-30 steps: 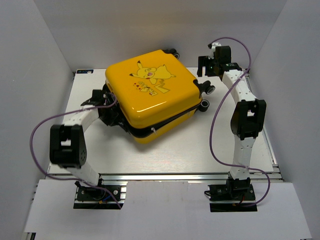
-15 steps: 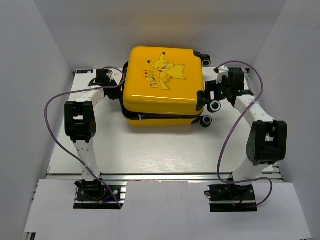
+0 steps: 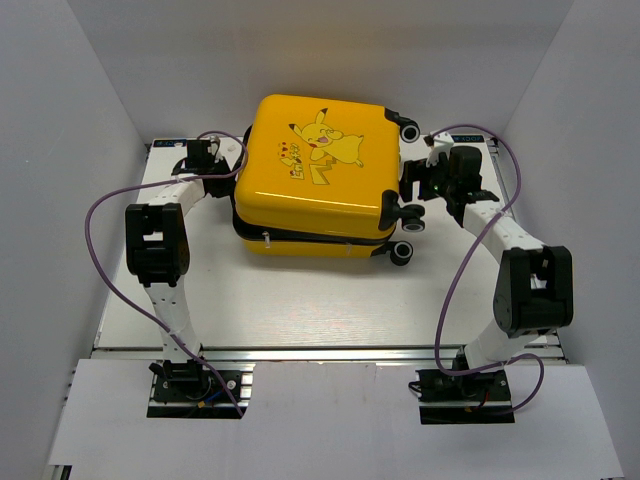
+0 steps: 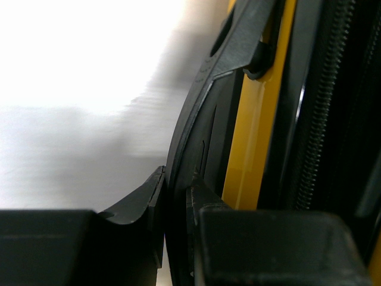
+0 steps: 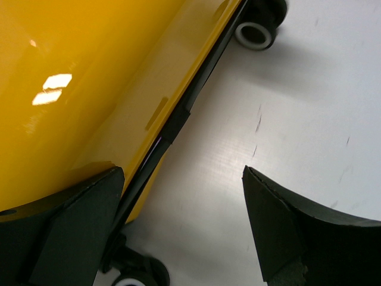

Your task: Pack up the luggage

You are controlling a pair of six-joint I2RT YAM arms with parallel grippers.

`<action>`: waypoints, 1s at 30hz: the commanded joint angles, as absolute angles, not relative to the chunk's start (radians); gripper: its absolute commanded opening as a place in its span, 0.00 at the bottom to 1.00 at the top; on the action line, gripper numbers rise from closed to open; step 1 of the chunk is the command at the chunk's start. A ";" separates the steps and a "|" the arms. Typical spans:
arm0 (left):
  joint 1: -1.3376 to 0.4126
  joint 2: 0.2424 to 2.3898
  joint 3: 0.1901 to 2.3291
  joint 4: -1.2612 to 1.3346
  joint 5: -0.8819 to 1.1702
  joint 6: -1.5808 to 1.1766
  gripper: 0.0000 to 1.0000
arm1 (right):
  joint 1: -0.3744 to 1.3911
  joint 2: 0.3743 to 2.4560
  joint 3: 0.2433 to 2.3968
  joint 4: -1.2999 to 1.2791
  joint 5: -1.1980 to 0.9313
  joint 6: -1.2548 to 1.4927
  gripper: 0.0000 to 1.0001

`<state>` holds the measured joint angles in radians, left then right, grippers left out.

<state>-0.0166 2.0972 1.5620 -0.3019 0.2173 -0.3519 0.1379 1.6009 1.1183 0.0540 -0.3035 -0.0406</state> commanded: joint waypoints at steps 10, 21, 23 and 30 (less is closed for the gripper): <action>-0.077 2.054 1.468 -0.285 0.373 -0.347 0.00 | 0.423 1.677 1.342 0.405 -0.767 0.063 0.89; -0.067 2.016 1.419 -0.319 0.269 -0.344 0.00 | 0.466 1.465 1.361 -0.029 -0.192 -0.106 0.89; -0.067 2.008 1.405 -0.319 0.262 -0.344 0.00 | 0.477 1.363 1.315 -0.127 -0.099 -0.068 0.89; -0.067 1.933 1.348 -0.351 0.176 -0.399 0.00 | 0.618 1.181 1.046 -0.265 -0.219 0.072 0.89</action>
<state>-0.0090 1.9816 1.3926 -0.2337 0.1444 -0.4053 0.5522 1.1595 1.1297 -0.1371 -0.1944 0.0143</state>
